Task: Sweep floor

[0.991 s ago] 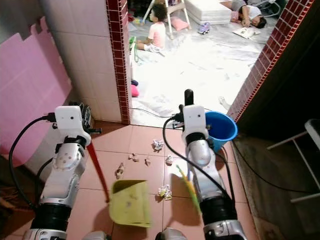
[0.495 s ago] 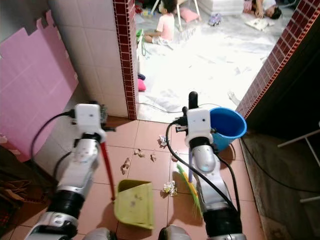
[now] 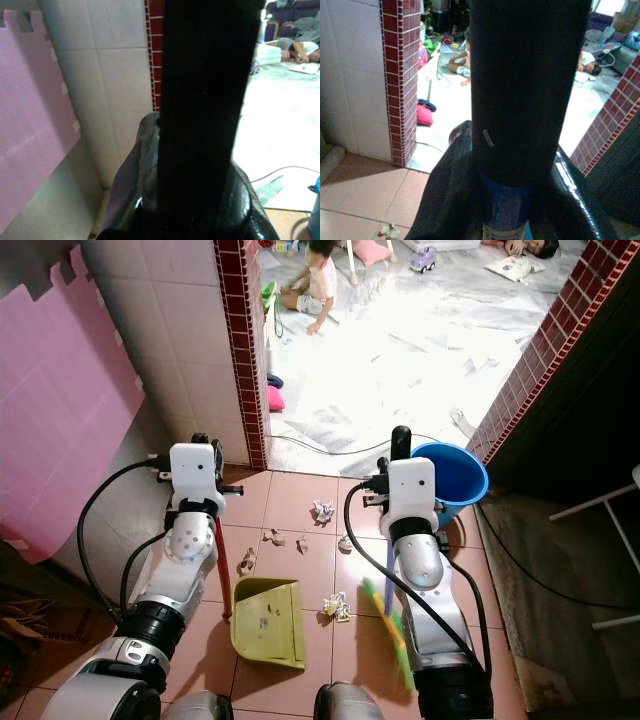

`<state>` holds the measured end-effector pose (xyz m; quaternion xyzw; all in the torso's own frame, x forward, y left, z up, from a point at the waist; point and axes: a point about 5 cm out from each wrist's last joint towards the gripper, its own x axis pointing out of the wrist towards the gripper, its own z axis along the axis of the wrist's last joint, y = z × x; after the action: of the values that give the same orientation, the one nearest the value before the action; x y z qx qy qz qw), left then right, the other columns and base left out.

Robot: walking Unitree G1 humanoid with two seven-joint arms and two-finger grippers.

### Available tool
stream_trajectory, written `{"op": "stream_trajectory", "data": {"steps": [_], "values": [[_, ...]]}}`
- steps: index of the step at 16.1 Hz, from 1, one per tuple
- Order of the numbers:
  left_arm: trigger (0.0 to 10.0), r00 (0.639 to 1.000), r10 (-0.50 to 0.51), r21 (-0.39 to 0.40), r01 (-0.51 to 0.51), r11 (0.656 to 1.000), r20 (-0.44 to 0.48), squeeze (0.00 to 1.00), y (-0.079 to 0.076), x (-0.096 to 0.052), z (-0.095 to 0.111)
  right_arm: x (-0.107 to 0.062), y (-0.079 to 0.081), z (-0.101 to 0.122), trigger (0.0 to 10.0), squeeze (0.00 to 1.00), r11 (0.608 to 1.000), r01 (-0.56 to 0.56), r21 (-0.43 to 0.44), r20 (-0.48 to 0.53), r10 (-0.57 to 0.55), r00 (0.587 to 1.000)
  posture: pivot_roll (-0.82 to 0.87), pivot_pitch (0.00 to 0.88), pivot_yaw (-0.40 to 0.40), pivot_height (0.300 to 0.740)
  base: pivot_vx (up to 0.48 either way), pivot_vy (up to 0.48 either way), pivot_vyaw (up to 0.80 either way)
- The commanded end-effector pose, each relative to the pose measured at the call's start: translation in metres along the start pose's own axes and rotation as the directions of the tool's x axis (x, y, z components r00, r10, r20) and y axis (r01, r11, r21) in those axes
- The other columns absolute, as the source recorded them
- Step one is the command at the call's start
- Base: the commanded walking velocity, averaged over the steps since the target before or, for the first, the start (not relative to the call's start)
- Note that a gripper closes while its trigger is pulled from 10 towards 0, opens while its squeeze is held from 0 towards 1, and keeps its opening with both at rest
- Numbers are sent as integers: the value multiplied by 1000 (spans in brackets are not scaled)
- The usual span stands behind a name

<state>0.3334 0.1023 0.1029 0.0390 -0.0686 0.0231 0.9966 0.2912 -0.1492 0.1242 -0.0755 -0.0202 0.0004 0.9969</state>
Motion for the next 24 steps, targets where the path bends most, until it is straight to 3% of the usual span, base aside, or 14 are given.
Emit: {"op": "stream_trajectory", "data": {"steps": [1, 5, 7, 9, 13, 15, 18, 21, 24], "values": [[10000, 998, 8, -11, -8, 1000, 56, 0, -6, 4, 8, 3, -3, 17, 10000, 0, 1000, 11, 22, 59, -13, 998, -171, 122, -46, 740, 0, 0, 0], [10000, 999, 4, -41, -2, 999, 47, 0, -18, 5, 5, 5, 1, 17, 10000, 0, 988, -8, 155, 31, 3, 1000, -182, 103, -57, 740, 0, 0, 0], [10000, 999, 6, -33, -5, 999, 37, 0, -19, 4, 1, 5, 10, 19, 10000, 0, 953, -68, 296, 8, 68, 998, -184, 92, -59, 740, 0, 0, 0], [10000, 999, 30, -32, -29, 999, 24, 0, -17, 5, -2, 4, 20, 21, 10000, 0, 915, -158, 371, -16, 176, 984, -190, 76, -62, 740, 0, 0, 0], [10000, 999, 42, -33, -41, 999, 26, 0, -15, 8, 0, 19, 10, 42, 10000, 0, 868, -291, 402, 42, 300, 953, -199, 46, -56, 740, 0, 0, 0], [10000, 995, 102, -54, -101, 993, 14, 0, -7, 16, 3, 26, 3, 47, 10000, 0, 863, -272, 427, 54, 276, 960, -196, 24, -59, 740, 0, 0, 0], [10000, 986, 164, -110, -163, 981, 5, 0, 5, 29, 13, 33, 5, 67, 10000, 0, 854, -315, 414, 114, 294, 949, -187, 1, -56, 740, 0, 0, 0], [10000, 987, 159, -114, -159, 981, -10, 0, 11, 33, 14, 46, 2, 98, 10000, 0, 838, -356, 414, 208, 294, 933, -193, 0, -51, 740, 0, 0, 0], [10000, 989, 146, -114, -148, 982, -26, 0, 11, 34, 12, 56, -8, 116, 10000, 0, 841, -356, 407, 263, 265, 928, -196, 0, -52, 740, 0, 0, 0]]}}
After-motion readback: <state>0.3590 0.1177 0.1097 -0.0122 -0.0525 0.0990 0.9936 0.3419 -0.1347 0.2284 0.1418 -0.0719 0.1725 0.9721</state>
